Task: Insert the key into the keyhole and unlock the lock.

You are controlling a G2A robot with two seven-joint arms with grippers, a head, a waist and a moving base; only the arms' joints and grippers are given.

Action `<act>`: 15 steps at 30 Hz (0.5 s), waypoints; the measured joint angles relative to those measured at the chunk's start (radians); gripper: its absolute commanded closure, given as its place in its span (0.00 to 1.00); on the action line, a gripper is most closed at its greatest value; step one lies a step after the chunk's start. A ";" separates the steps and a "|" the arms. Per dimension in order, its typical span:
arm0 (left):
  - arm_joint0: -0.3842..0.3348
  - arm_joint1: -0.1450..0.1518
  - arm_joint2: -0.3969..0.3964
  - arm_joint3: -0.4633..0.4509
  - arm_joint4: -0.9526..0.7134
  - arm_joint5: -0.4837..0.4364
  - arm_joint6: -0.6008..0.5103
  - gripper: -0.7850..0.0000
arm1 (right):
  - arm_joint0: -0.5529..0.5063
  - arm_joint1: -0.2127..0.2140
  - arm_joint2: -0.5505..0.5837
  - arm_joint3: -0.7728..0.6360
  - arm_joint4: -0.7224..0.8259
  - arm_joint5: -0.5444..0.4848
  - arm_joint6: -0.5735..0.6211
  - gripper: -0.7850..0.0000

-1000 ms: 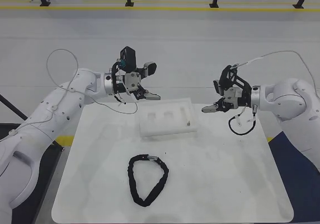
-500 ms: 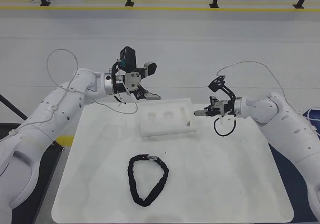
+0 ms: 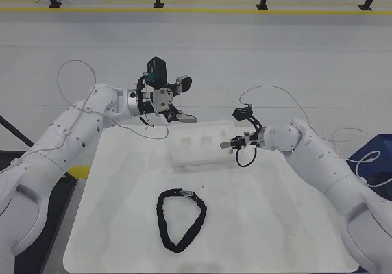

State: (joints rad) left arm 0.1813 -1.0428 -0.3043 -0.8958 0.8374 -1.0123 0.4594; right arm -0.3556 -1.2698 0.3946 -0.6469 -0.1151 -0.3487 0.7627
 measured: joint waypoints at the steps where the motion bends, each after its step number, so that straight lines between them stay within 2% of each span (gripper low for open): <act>1: 0.000 0.000 0.000 0.000 0.000 0.000 0.000 0.00 | 0.002 -0.012 -0.005 0.016 0.001 0.006 0.003 0.00; 9: 0.000 0.000 0.000 0.000 0.000 0.000 0.000 0.00 | 0.018 -0.112 -0.029 0.169 0.025 0.019 0.040 0.00; 12: 0.000 0.000 0.000 0.000 0.000 0.000 0.000 0.00 | 0.026 -0.140 -0.033 0.216 0.022 -0.002 0.041 0.00; 15: 0.000 0.000 0.000 0.000 0.000 0.000 0.000 0.00 | 0.029 -0.146 -0.034 0.226 0.017 -0.017 0.037 0.00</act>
State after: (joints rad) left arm 0.1813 -1.0428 -0.3043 -0.8958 0.8374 -1.0123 0.4594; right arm -0.3263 -1.4161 0.3606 -0.4205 -0.0985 -0.3658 0.8000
